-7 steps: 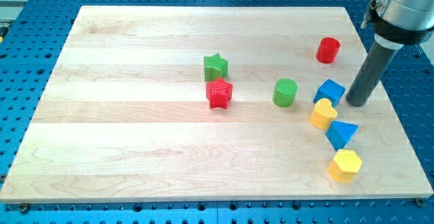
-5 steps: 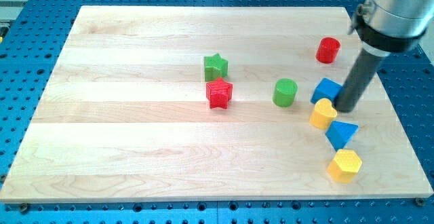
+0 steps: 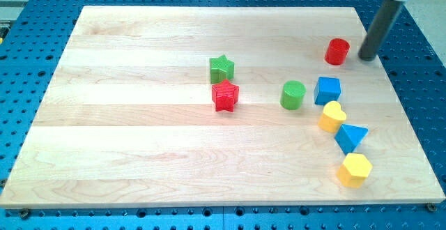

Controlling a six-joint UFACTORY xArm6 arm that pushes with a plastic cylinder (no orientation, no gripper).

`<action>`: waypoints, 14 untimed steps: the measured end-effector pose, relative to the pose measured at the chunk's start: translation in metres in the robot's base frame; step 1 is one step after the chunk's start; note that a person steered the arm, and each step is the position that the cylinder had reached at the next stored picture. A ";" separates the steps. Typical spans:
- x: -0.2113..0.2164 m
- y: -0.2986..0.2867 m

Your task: Place the red and green circles above the cube

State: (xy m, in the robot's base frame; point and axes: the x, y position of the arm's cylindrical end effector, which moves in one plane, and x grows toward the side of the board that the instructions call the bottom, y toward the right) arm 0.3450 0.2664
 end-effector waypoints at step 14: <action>0.063 -0.126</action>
State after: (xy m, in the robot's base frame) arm 0.4085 0.1400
